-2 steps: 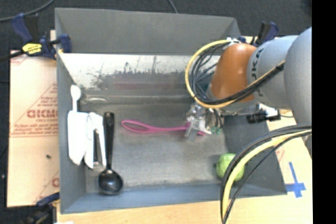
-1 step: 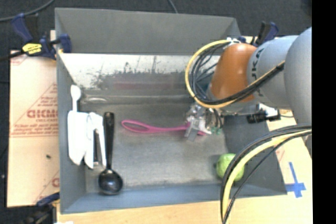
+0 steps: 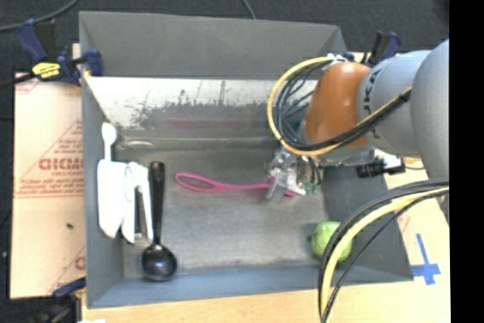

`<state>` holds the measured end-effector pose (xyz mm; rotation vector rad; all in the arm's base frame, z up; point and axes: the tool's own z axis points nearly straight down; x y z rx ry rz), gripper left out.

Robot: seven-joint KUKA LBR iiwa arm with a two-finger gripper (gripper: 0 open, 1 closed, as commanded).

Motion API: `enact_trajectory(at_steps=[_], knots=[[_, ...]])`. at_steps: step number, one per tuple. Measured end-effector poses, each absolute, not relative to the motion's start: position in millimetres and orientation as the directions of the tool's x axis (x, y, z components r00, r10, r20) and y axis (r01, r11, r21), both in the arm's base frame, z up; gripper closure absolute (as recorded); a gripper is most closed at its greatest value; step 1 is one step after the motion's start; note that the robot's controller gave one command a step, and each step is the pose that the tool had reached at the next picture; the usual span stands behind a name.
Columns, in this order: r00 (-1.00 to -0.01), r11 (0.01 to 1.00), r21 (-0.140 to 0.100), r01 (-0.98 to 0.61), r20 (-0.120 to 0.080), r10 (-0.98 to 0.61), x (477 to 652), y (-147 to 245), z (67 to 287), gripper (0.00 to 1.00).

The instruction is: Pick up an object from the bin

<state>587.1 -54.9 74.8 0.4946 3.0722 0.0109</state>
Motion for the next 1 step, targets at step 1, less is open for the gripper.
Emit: enact_trajectory(at_steps=[1], knots=[[-0.949, 0.95, 0.01, 0.313, -0.022, 0.313, 585.1, -55.3, 89.6, 1.0]])
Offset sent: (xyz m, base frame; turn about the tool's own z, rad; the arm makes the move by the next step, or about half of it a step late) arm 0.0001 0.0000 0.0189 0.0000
